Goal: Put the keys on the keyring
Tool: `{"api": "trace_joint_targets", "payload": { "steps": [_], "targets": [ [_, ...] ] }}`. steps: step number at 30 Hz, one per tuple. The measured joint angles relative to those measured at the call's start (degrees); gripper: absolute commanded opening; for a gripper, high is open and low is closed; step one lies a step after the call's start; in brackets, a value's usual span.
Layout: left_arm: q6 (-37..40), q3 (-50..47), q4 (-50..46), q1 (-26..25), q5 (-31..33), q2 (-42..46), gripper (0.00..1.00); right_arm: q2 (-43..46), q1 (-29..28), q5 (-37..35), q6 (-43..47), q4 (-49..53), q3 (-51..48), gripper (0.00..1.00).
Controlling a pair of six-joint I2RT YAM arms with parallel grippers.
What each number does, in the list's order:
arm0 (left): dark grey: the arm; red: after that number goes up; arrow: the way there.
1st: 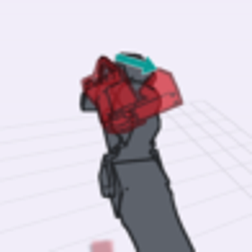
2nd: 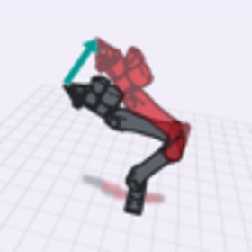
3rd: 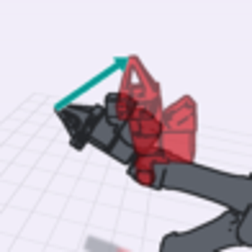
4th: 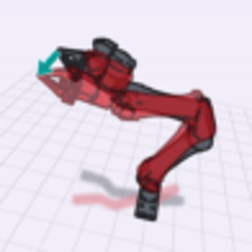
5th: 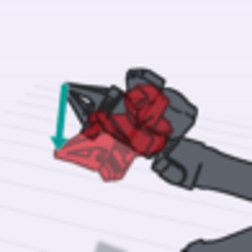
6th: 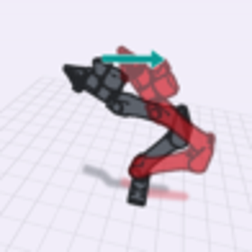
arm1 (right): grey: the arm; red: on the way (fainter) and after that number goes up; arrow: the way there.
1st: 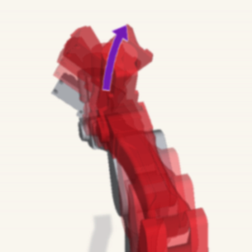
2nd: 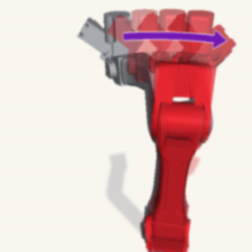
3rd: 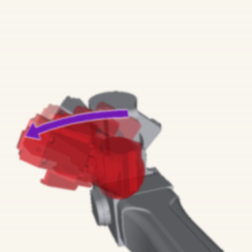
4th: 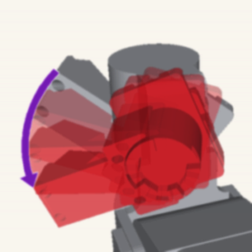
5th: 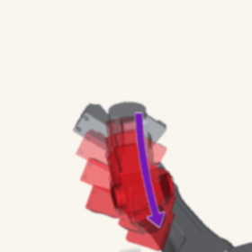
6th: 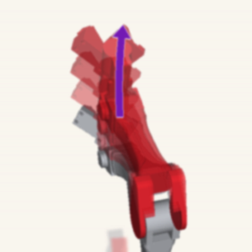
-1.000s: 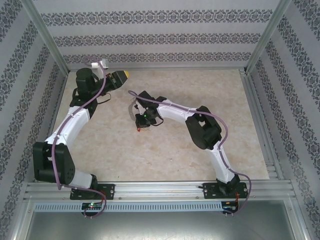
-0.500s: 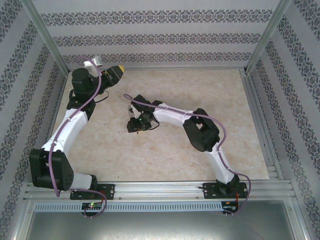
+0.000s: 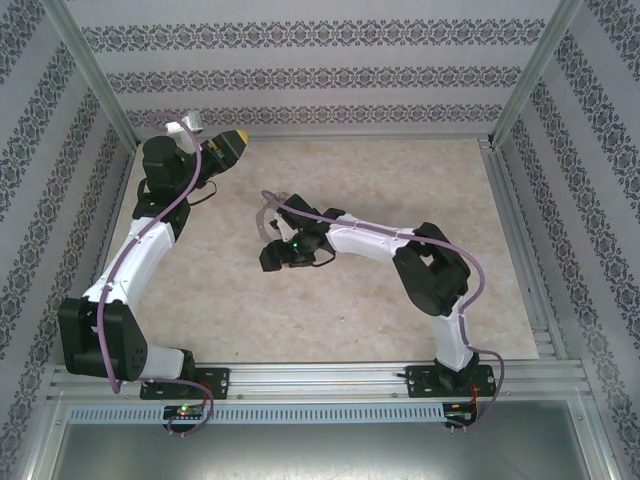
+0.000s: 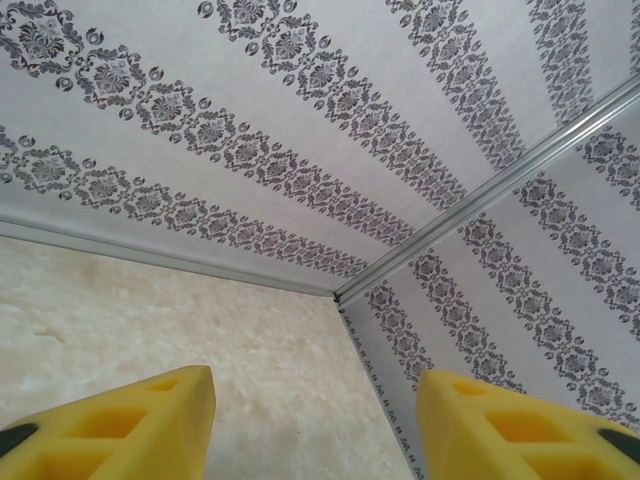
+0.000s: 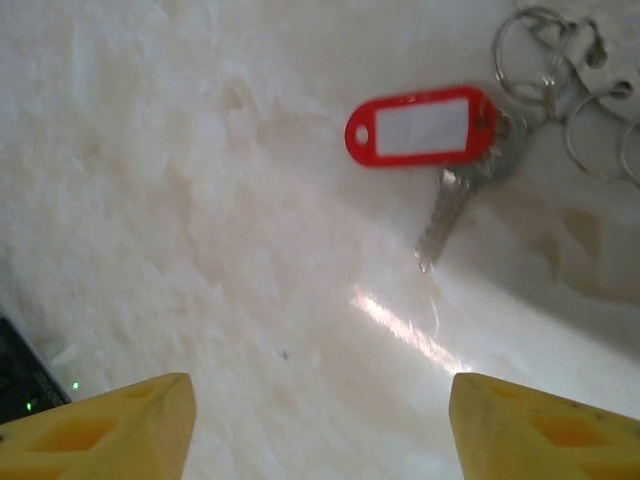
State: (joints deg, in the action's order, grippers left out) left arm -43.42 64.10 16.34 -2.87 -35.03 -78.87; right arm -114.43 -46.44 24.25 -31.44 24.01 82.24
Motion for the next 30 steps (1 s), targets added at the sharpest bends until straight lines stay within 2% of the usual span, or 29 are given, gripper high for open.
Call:
{"api": "trace_joint_targets", "payload": {
  "steps": [1,3,5,6,11,16,21,26,30],
  "targets": [
    [0.3,0.0,0.0,0.0,0.1,0.0,0.66,1.5,0.2,-0.2,0.1,-0.3,-1.7,0.79],
    [1.0,0.1,-0.3,0.0,0.3,0.2,0.81,5.2,1.4,-1.1,0.3,-0.7,-5.9,0.84],
    [2.2,0.7,-1.5,0.0,0.7,0.6,0.88,8.7,3.2,-1.9,0.4,-0.7,-9.6,0.85],
    [2.9,1.0,-2.4,0.0,0.9,0.9,0.99,10.7,4.5,-2.4,0.6,-0.7,-11.3,0.86],
    [8.1,1.2,-8.2,0.0,3.7,4.3,1.00,21.4,12.5,-6.9,3.3,-0.5,-16.7,0.90],
    [15.4,-0.1,-12.9,0.0,11.9,9.1,1.00,33.4,22.8,-13.6,5.6,-3.0,-20.7,0.96],
    [24.2,-11.9,-8.8,0.0,22.0,15.3,1.00,41.6,33.3,-23.7,6.2,-11.0,-29.5,0.98],
    [31.7,-23.6,-5.1,0.0,29.8,15.5,1.00,43.9,37.6,-33.3,8.1,-21.1,-40.8,0.98],
    [35.4,-32.6,1.0,0.0,36.0,15.3,1.00,43.6,39.1,-39.4,11.5,-26.1,-44.3,0.98]
  ]
}}
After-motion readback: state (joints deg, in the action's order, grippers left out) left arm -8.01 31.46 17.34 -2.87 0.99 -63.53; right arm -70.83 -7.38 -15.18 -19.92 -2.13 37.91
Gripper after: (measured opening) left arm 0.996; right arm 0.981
